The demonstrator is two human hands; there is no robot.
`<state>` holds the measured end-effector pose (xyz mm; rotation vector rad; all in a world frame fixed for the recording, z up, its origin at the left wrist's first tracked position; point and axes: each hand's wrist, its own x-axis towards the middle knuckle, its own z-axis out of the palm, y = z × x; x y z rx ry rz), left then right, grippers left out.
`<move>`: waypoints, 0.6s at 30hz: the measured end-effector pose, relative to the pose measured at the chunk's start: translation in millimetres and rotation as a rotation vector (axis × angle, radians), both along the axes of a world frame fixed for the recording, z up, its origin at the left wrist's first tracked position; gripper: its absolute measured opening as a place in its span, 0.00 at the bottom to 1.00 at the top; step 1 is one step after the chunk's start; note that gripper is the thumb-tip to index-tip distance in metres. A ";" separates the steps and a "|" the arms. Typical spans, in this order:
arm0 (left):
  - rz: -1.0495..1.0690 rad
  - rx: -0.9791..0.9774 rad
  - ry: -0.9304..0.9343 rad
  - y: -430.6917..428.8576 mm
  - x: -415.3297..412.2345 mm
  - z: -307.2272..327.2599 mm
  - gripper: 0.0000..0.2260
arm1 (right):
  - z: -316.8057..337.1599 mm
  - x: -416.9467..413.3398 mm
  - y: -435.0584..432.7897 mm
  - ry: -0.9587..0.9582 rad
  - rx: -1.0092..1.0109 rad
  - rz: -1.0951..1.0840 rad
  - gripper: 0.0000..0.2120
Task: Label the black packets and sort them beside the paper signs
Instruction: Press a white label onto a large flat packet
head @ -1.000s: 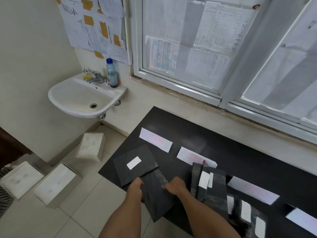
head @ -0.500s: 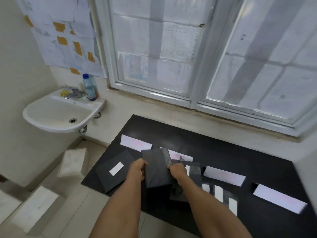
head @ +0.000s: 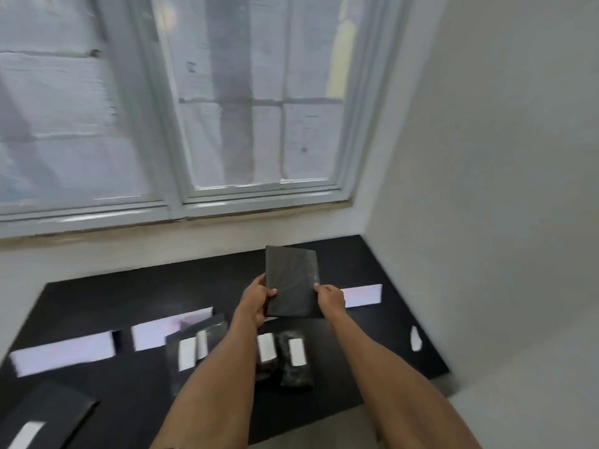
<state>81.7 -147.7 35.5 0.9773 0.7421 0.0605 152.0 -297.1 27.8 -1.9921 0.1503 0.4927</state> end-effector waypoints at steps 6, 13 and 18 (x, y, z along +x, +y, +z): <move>-0.231 0.023 0.048 -118.5 96.5 -15.8 0.28 | -31.5 65.3 -160.3 0.189 0.120 -0.330 0.11; -0.363 0.027 0.151 -197.1 162.1 -56.8 0.27 | -90.5 98.2 -283.7 0.305 -0.304 -0.361 0.15; -0.349 0.050 0.195 -208.0 189.3 -84.5 0.29 | -128.1 116.4 -301.3 0.291 -0.390 -0.304 0.22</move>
